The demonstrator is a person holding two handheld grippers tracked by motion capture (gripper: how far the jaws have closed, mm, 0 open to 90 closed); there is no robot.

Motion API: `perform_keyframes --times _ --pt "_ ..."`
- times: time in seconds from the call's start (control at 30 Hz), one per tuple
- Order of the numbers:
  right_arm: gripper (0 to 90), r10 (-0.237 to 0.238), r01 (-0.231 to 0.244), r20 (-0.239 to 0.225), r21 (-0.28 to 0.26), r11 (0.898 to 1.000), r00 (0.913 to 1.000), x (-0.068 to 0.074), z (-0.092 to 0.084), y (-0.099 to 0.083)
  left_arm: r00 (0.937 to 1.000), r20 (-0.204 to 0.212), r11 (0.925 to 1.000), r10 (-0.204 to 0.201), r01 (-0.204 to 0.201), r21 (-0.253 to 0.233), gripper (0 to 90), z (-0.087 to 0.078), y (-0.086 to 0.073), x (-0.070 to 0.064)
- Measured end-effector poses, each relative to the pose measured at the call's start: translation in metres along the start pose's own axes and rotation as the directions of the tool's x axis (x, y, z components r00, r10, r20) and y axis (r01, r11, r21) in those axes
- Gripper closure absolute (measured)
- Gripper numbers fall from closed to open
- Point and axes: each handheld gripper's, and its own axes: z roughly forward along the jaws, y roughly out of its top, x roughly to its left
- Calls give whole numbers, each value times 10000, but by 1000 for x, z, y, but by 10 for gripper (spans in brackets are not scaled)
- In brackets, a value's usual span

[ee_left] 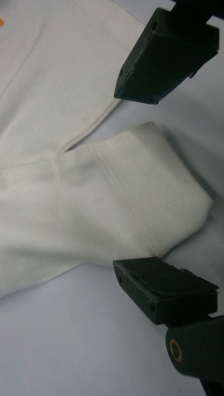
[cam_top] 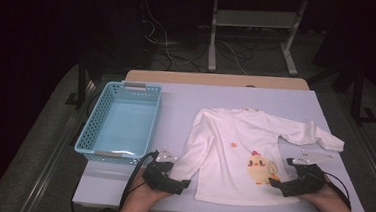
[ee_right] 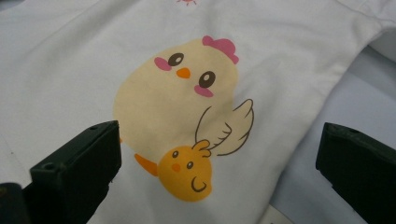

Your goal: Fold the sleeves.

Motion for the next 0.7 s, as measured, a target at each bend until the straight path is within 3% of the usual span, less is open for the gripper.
perform_keyframes --times 0.2,0.37,0.5,0.7 --pt "1 -16 16 -43 -35 10000 10000 0 0 0 9995 -271 9999 160 -161 -11 137 4 1 -3" --pt "1 -86 86 -54 -5 10000 9999 1 1 1 9964 -754 9992 386 -378 118 149 6 1 -4" --pt "1 -51 51 -48 -29 10000 10000 1 0 1 9930 -1067 9987 509 -498 131 208 6 2 -4" --pt "1 -19 19 -54 -29 10000 10000 1 0 0 9922 -1160 9989 464 -459 70 348 4 2 -1"
